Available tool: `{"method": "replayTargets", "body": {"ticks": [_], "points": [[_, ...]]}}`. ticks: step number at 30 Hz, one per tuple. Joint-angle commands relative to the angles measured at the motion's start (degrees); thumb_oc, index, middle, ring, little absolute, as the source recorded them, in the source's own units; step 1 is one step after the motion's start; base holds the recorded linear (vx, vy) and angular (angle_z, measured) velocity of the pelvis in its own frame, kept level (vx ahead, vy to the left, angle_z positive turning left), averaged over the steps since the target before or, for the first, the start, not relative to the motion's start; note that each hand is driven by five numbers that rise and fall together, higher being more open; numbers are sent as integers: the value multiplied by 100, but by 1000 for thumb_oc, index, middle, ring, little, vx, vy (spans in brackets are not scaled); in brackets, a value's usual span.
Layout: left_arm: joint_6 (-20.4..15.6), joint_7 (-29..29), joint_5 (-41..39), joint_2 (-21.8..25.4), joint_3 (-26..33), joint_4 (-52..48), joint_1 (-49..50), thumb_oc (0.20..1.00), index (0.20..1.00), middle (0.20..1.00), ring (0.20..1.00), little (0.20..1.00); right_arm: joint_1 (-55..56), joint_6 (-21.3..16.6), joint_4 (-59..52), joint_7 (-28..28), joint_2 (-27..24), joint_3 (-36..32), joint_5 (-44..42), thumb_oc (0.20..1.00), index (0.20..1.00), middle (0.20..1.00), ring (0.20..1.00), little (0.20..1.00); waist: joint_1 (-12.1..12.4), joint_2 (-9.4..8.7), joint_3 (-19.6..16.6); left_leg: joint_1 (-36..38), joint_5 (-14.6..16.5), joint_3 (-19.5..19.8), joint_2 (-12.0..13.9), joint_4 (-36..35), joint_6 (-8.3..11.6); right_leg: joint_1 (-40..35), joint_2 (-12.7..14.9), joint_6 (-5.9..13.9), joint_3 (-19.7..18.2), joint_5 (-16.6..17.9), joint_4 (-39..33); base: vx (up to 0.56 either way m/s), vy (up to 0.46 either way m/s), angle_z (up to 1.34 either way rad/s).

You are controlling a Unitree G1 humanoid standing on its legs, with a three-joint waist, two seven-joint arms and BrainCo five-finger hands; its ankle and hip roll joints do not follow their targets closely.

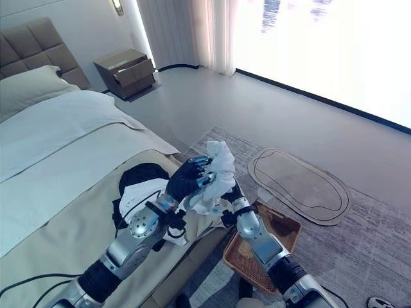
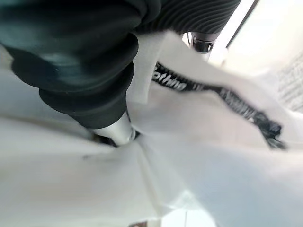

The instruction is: Pick up clothes into the bucket

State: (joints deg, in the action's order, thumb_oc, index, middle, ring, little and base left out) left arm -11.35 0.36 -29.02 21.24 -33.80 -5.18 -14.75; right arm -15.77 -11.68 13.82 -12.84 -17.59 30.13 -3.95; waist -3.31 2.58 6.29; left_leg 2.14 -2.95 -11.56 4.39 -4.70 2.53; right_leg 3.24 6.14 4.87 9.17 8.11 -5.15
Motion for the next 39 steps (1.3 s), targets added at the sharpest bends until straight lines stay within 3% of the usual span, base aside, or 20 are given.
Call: {"method": "replayTargets", "body": {"ticks": [1,13,14,15,20,25,33,39], "points": [[-232,-171,-158,-93,-191,-441,-230,200,200,200,200,200,-521,-393,-389,160,291,64,-305,200,200,200,200,200,94,-292,-146,-69,131,150,204,328,176,-323,429,633,77,-213,149,0,0,0],[-373,-6,445,86,244,-411,13,200,200,200,200,200,97,-511,-386,407,115,-439,-1234,200,200,200,200,200,81,-339,-160,-49,129,192,204,334,180,-385,423,616,116,-228,144,12,-2,1],[-413,47,644,152,384,-403,134,1000,1000,1000,1000,1000,285,-579,-407,491,116,-606,-1581,200,200,200,200,200,85,-349,-154,-49,126,190,207,326,185,-384,420,615,121,-235,146,29,-7,9],[-413,47,644,152,383,-404,135,1000,1000,1000,1000,1000,286,-579,-407,491,115,-606,-1581,200,200,200,200,200,85,-348,-150,-43,129,190,209,325,186,-392,419,615,122,-237,145,5,-16,6],[-548,84,811,256,728,-230,588,1000,1000,1000,1000,1000,797,-846,-434,960,456,-1071,-3430,200,200,200,200,200,79,-358,-146,-33,117,176,217,304,200,-402,407,607,120,-245,140,0,0,0],[-682,-55,823,332,952,-2,1026,1000,1000,1000,1000,1000,1093,-954,-491,1330,611,-1284,-4437,200,200,200,200,200,77,-351,-163,-22,118,170,234,298,214,-409,406,596,118,-255,137,0,0,0],[-735,16,1095,387,1347,537,1683,1000,1000,1000,1000,1000,1401,-992,-610,1486,584,-1566,-4845,200,200,200,200,200,101,-351,-192,-8,117,164,239,302,225,-419,406,588,125,-279,158,0,0,0],[-942,132,923,308,2113,746,2289,1000,1000,1000,1000,1000,1937,-1053,-663,1339,306,-2212,-4315,200,200,200,200,200,97,-362,-133,-66,126,222,225,337,219,-394,433,577,171,-313,220,0,0,0]]}}
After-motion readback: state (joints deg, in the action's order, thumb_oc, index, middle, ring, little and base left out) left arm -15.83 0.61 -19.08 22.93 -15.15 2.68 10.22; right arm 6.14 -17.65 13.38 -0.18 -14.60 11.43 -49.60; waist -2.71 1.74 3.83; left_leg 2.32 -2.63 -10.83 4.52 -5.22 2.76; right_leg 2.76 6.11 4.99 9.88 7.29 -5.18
